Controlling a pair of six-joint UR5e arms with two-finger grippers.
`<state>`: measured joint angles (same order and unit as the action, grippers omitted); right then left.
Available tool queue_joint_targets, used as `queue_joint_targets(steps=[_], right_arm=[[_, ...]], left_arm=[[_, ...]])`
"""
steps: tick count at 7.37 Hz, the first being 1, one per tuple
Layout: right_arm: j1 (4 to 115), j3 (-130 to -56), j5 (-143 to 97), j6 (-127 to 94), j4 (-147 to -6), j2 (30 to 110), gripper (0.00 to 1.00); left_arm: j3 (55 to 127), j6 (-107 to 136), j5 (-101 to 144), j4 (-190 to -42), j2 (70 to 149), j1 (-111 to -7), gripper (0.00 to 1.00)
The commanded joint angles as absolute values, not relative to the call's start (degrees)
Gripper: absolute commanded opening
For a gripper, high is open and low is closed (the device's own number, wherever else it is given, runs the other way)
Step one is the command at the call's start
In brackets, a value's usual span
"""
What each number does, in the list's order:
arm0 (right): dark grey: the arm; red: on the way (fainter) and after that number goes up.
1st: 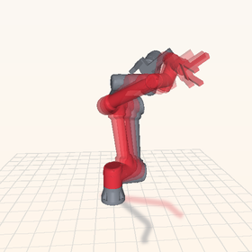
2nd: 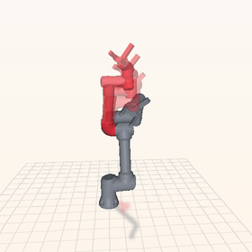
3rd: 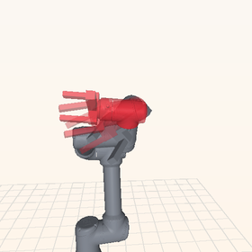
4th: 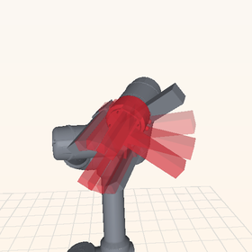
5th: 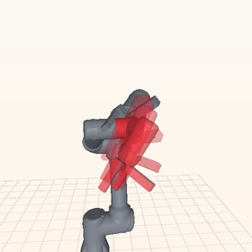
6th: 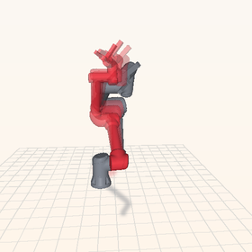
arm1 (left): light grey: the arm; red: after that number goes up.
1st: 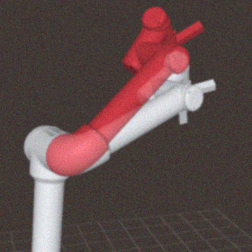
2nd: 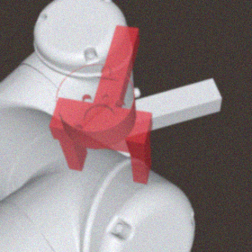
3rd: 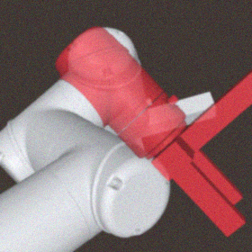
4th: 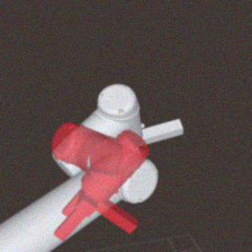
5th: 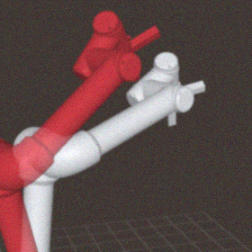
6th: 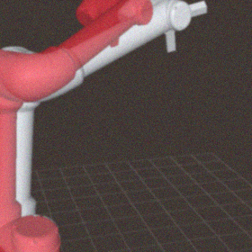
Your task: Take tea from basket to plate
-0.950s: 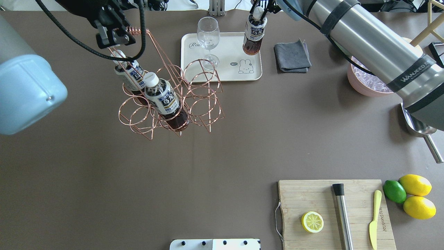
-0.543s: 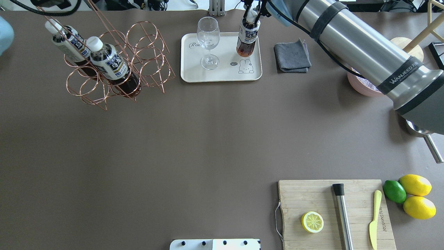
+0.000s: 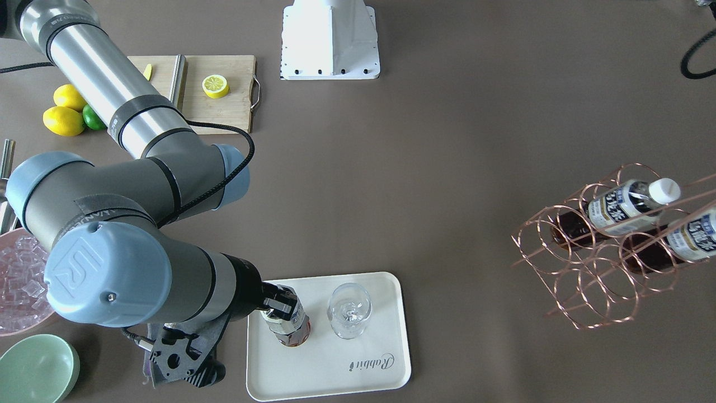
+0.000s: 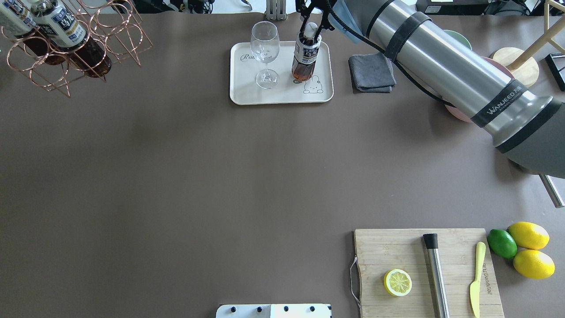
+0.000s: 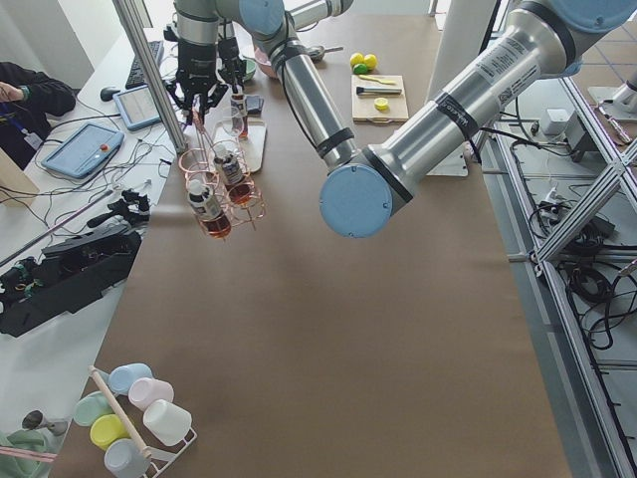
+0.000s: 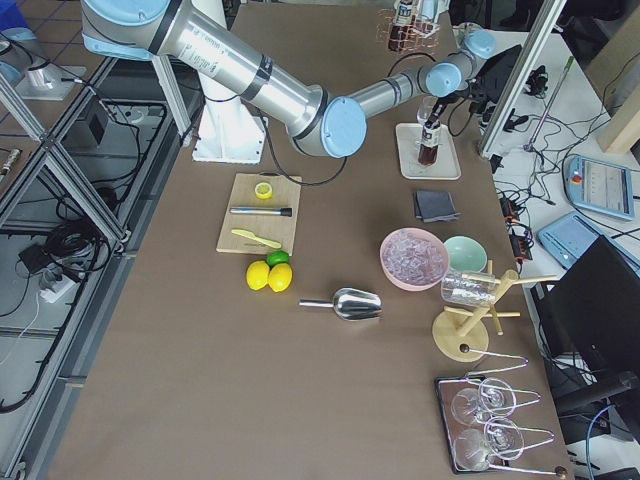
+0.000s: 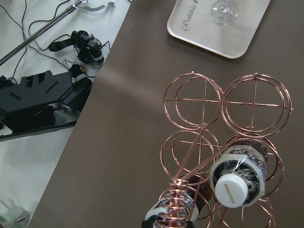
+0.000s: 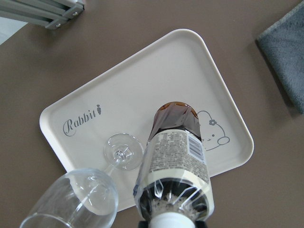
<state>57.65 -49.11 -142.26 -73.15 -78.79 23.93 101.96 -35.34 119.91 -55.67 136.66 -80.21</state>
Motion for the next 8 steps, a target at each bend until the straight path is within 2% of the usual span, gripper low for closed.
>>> queue_joint_targets(steps=[1, 2, 3, 4, 6, 8], right_arm=[[56.87, -49.57, -142.12, -73.04, -78.84, 24.17, 0.0], [56.78, -49.57, -142.12, -73.04, -78.84, 24.34, 0.23], [56.52, -49.57, -142.03, -73.04, -78.84, 24.43, 0.61], [56.51, -49.66, -142.03, -73.04, -78.84, 24.43, 0.73], [57.12, -53.23, -142.47, -73.12, -79.53, 24.78, 0.91], [58.09, -66.81, -142.91, -71.12, -86.01, 32.47, 0.95]], left_arm=[[91.71, -42.5, 119.88, -68.4, 134.14, -82.71, 0.0], [89.49, -47.06, 119.8, -72.73, 133.6, -82.53, 0.0], [88.6, -53.03, 119.79, -73.56, 133.51, -82.36, 0.0], [88.16, -57.09, 119.79, -74.17, 133.42, -82.44, 0.0], [84.93, -57.57, 119.36, -77.75, 133.68, -82.35, 0.0], [81.05, -57.48, 119.27, -82.42, 133.94, -82.53, 0.0]])
